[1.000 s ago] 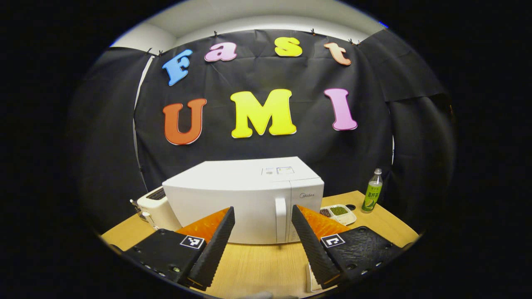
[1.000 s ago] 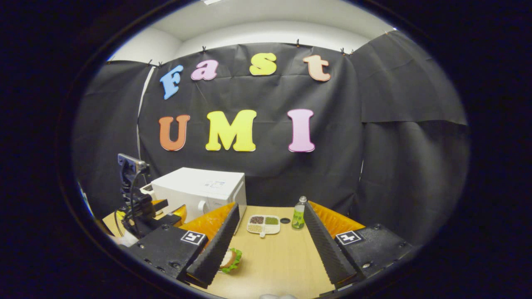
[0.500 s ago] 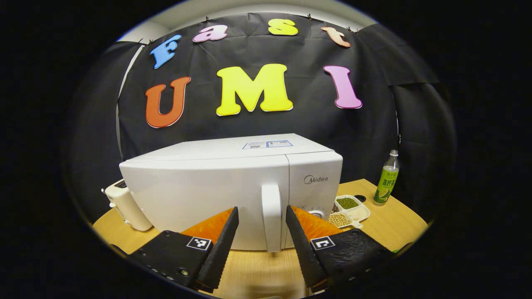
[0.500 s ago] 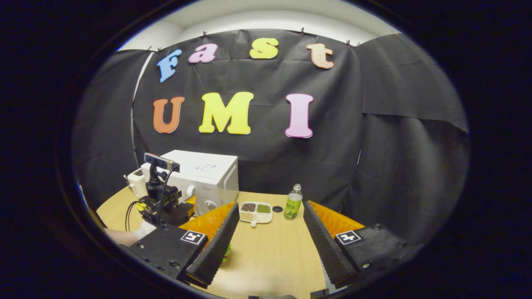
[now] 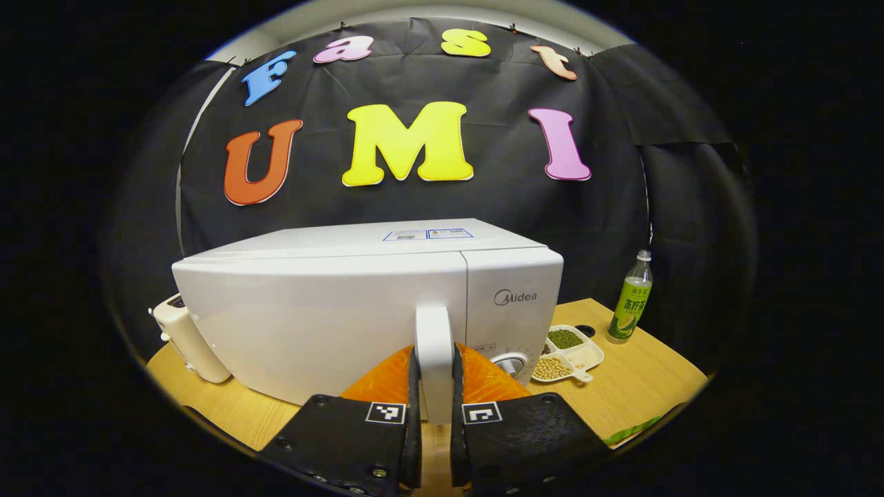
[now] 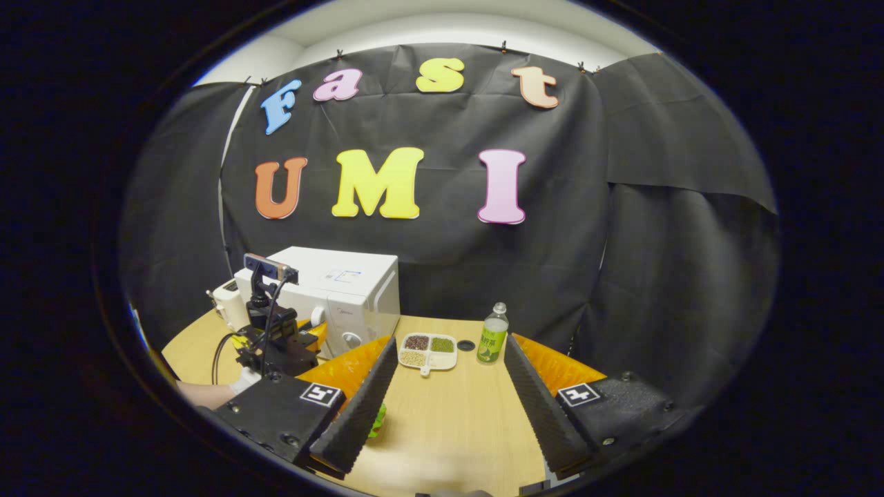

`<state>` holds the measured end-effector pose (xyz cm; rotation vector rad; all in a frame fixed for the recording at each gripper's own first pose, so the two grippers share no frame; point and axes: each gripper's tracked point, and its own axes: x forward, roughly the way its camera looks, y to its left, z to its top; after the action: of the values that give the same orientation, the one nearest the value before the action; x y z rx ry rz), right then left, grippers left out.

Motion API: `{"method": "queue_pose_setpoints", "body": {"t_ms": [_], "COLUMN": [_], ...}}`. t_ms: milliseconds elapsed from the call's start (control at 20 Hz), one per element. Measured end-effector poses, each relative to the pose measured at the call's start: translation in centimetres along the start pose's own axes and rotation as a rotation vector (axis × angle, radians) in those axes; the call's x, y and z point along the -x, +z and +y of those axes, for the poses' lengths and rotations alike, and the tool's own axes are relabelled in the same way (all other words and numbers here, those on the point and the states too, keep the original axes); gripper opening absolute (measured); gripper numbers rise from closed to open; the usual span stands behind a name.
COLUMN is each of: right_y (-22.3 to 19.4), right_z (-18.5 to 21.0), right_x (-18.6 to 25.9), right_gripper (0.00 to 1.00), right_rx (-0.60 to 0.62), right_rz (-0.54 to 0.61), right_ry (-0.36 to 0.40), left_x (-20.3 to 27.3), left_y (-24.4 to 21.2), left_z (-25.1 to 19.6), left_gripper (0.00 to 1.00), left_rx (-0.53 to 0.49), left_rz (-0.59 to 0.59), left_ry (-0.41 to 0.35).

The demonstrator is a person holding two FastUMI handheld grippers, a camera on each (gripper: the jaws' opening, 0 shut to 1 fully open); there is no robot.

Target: Open the microwave oven with the left hand, put the food in, and close the microwave oven.

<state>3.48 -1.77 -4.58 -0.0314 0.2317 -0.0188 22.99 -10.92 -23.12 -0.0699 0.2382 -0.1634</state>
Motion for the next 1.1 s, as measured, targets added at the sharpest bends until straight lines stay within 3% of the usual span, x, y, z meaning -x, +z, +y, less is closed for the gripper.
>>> {"method": "queue_pose_setpoints", "body": {"t_ms": [250,700,900,950,1000,1100], "right_y": [0.5,0.1,-0.2,-0.4,-0.5,-0.9], "right_z": [0.4,3.7,5.8,6.3,6.8,7.4], "right_x": [0.3,0.4,0.9,1.1,1.3,1.9], "right_gripper": [0.99,0.99,0.99,0.99,0.92,0.92], "right_rx": [-0.003,0.025,0.046,0.05,0.053,0.061], "right_rz": [-0.019,-0.034,-0.044,-0.044,-0.043,-0.04], "right_ry": [0.012,0.088,0.133,0.144,0.155,0.169], "left_x": [0.4,11.1,14.1,14.6,15.2,16.2], "left_y": [-0.4,-3.1,-4.5,-5.0,-5.0,-4.7], "left_z": [0.1,2.8,5.3,5.9,6.0,6.9], "left_gripper": [0.13,0.13,0.25,0.35,0.38,0.4], "left_rx": [0.029,0.031,0.013,0.017,0.021,0.005], "left_rz": [0.036,0.05,0.075,0.088,0.093,0.084], "left_ry": [-0.011,-0.033,0.043,0.051,0.041,0.045]}}
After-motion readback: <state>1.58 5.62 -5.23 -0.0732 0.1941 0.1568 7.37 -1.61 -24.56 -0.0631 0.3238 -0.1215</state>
